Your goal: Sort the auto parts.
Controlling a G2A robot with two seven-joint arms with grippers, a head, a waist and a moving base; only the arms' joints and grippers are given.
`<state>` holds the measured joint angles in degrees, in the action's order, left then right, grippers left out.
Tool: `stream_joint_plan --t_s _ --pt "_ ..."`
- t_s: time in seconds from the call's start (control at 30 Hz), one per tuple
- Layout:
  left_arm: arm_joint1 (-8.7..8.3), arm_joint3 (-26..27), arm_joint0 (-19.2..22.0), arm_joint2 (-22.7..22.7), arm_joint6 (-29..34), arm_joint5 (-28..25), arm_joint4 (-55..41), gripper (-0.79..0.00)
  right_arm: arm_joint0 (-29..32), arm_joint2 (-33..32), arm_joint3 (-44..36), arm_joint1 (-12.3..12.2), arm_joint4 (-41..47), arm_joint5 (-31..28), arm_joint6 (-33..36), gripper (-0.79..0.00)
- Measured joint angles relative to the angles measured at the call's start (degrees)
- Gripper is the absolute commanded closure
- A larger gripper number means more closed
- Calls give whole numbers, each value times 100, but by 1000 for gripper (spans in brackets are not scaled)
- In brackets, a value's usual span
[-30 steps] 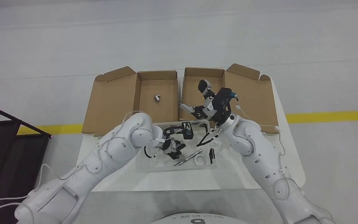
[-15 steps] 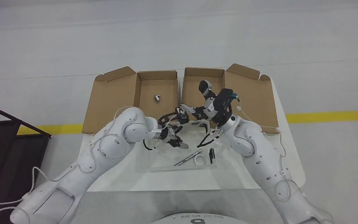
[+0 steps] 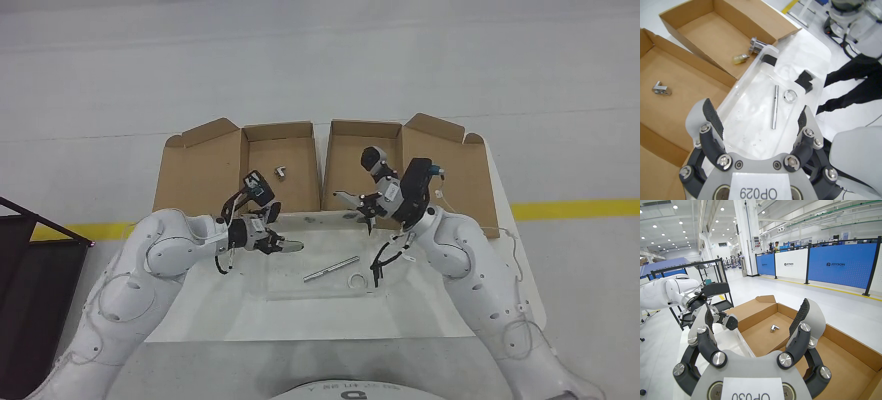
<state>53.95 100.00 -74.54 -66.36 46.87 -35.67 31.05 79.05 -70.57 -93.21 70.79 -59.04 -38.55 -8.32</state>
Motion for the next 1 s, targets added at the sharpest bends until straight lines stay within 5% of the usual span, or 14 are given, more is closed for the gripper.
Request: stream_joint_plan --t_s 0.23,0.37,0.77,1.0 --pt "-34 142 -298 -618 -970 717 -200 -785 0 -3 9 1 23 15 15 -785" --pt "-65 337 -734 -1164 -1705 1064 -414 -785 -135 3 104 -10 452 7 612 -785" --pt "-64 335 -722 -1146 -1684 1054 -409 -785 -414 611 -11 -106 -401 -286 3351 -785" --pt "-64 335 -722 -1146 -1684 1054 -409 -785 -424 881 -244 -107 -755 -292 3584 -785"
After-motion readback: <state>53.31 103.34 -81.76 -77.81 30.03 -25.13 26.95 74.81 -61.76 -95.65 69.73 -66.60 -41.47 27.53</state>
